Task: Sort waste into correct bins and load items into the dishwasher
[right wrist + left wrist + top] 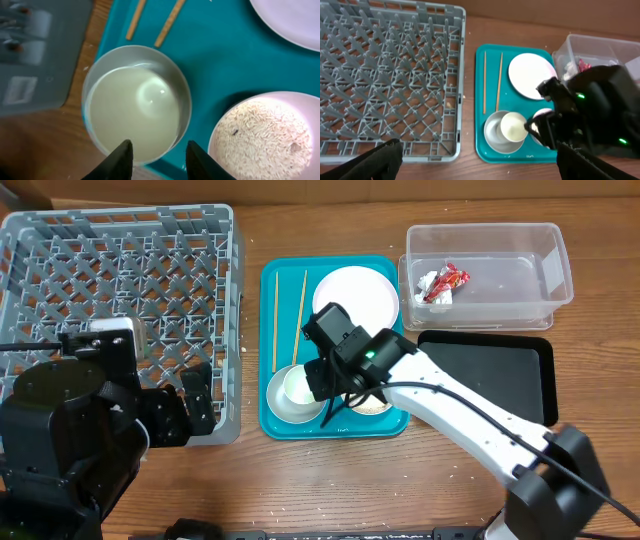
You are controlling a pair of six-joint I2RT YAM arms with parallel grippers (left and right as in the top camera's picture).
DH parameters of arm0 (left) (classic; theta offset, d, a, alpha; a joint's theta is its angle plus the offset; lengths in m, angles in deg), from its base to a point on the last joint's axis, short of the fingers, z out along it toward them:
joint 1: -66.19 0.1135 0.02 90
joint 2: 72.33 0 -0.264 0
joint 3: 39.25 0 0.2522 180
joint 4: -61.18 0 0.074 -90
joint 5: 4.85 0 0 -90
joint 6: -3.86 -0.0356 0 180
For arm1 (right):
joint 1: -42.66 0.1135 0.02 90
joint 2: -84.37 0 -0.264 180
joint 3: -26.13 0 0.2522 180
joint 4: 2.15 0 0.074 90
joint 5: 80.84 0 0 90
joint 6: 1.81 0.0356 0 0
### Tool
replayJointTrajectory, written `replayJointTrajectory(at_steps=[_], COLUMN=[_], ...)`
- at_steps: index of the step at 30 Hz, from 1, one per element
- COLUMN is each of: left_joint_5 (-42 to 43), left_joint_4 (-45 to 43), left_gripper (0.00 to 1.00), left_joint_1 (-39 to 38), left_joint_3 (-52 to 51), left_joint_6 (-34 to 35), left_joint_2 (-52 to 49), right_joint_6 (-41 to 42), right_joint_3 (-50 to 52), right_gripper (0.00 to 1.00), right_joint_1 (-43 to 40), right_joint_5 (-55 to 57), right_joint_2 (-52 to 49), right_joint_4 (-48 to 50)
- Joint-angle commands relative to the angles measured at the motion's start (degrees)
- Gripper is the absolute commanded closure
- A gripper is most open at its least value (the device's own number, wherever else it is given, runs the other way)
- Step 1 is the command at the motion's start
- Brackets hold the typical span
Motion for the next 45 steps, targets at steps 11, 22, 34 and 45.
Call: replayJointTrajectory(at_steps=[11, 22, 34, 45], left_joint_5=[0.11, 20.11, 63.43, 89.74], left_joint_4=[0.11, -5.11, -20.20, -21.42], left_gripper=[0.00, 0.00, 0.00, 0.01], left_joint_1=[0.24, 0.26, 5.64, -0.02], left_joint_3=[0.28, 0.26, 0.26, 0.26], left_joint_6=[0.70, 8.00, 1.73, -10.12], left_joint_2=[-0.20, -10.99, -19.63, -23.32], right_joint_6=[1.27, -9.44, -24.98, -24.04], right_joint_3=[-0.63, -7.19, -7.34, -7.34], right_gripper=[0.96, 0.96, 0.96, 0.96], right_joint_1=[-0.59, -11.30, -33.53, -31.65], right_joint_5=[2.08, -12.31, -72.72, -79.82], right_joint_2=[-3.48, 12.57, 21.99, 21.81], right_joint_4=[0.22, -4.98, -3.06, 6.12])
